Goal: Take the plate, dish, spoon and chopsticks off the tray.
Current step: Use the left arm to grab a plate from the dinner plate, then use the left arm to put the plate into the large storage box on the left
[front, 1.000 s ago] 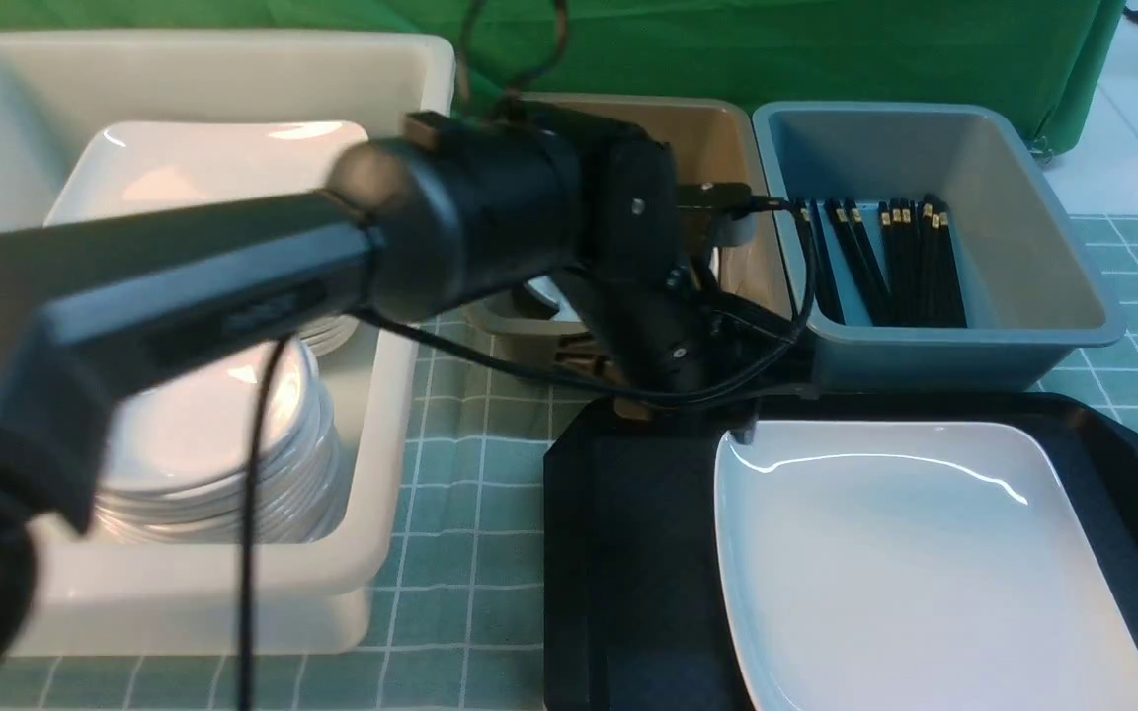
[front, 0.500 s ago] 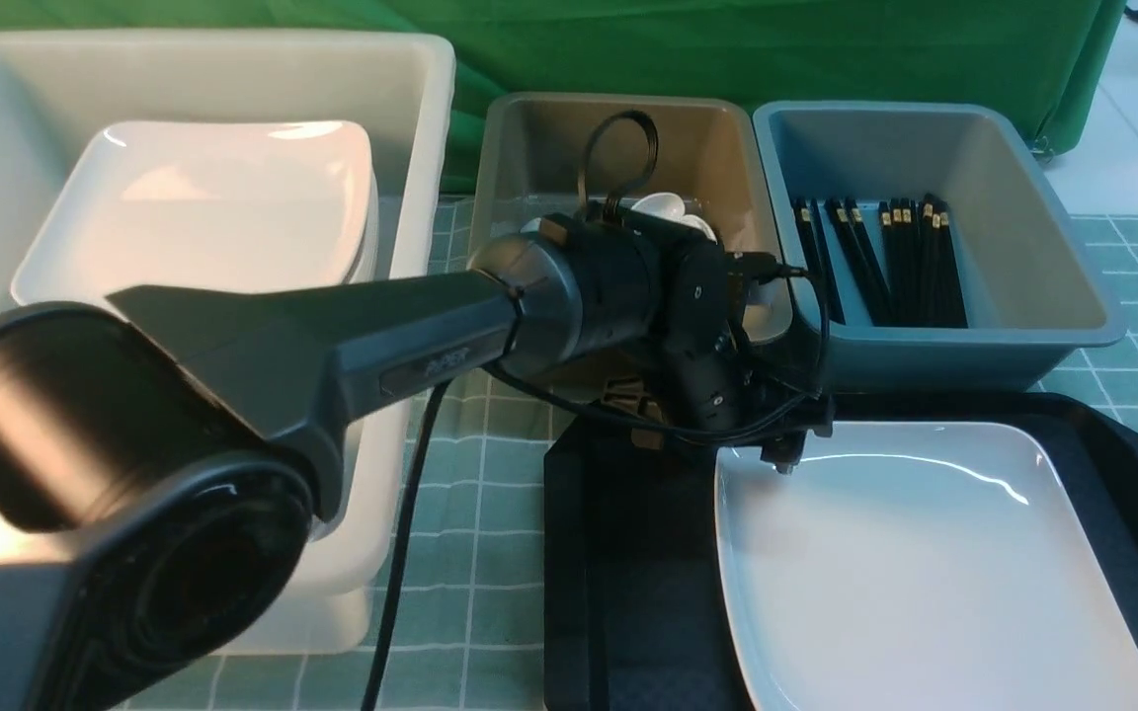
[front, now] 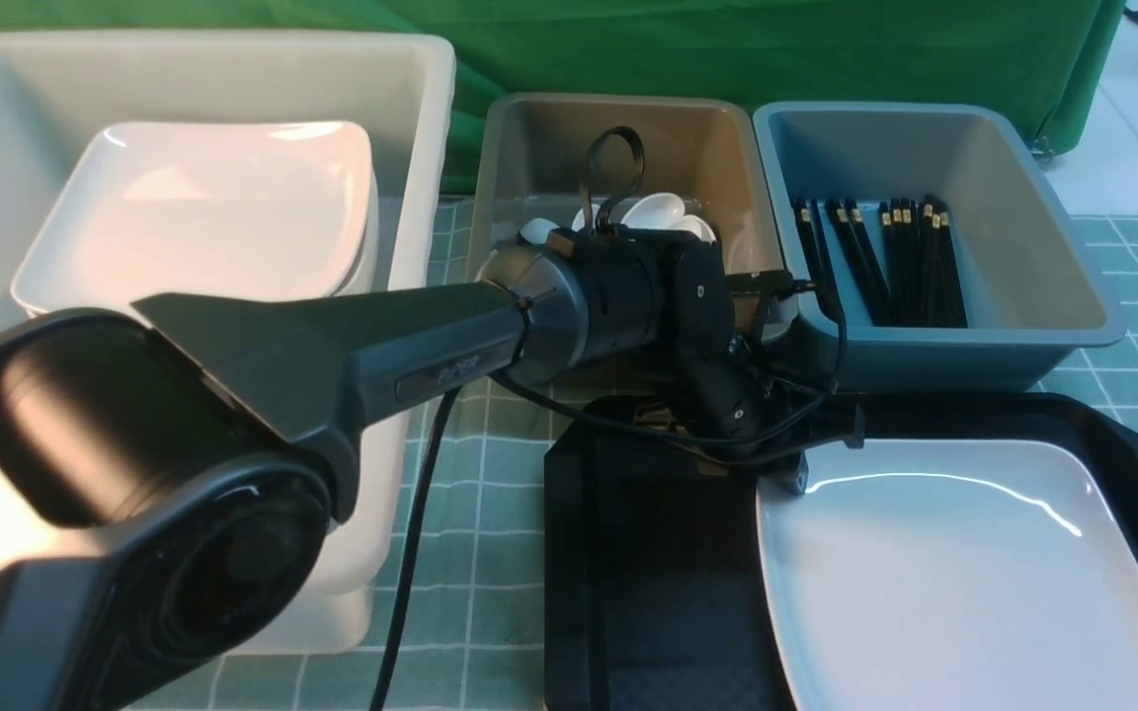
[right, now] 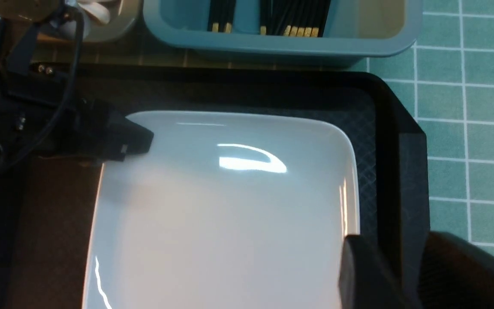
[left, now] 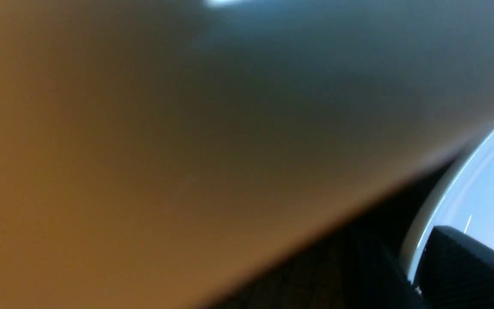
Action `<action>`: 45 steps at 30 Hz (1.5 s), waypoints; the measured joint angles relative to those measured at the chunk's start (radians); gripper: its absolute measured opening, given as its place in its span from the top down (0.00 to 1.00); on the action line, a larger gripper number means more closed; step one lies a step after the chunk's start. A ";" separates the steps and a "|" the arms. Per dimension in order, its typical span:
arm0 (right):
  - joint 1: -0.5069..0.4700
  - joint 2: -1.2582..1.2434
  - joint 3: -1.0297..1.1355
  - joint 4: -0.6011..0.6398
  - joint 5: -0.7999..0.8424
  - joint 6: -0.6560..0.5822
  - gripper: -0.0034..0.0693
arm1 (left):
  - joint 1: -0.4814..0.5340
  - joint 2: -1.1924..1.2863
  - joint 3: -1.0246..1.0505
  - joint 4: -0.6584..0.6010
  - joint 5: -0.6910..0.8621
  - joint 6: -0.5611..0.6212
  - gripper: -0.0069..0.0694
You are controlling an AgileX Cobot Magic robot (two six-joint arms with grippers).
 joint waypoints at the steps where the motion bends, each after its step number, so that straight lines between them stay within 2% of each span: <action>1: 0.000 0.000 0.000 0.000 -0.001 -0.001 0.63 | 0.000 0.000 0.000 -0.007 0.011 0.001 0.72; 4: 0.000 0.000 0.000 0.000 -0.002 -0.002 0.63 | 0.000 -0.009 0.000 -0.007 0.027 0.003 0.72; 9: 0.000 0.000 0.000 0.000 -0.003 -0.002 0.63 | 0.005 -0.059 0.000 -0.016 0.066 0.024 0.80; 12: 0.000 0.000 0.000 0.000 -0.003 -0.002 0.63 | 0.020 -0.127 0.000 -0.036 0.093 0.061 0.85; 16: 0.000 0.000 0.000 0.000 -0.004 -0.002 0.63 | 0.040 -0.163 0.000 -0.070 0.120 0.114 0.88; 25: 0.000 0.000 0.000 0.000 -0.010 -0.002 0.63 | 0.044 -0.202 0.000 -0.142 0.153 0.186 0.88; 45: 0.001 0.000 0.000 0.001 -0.030 -0.002 0.63 | 0.071 -0.313 0.002 -0.144 0.178 0.210 0.87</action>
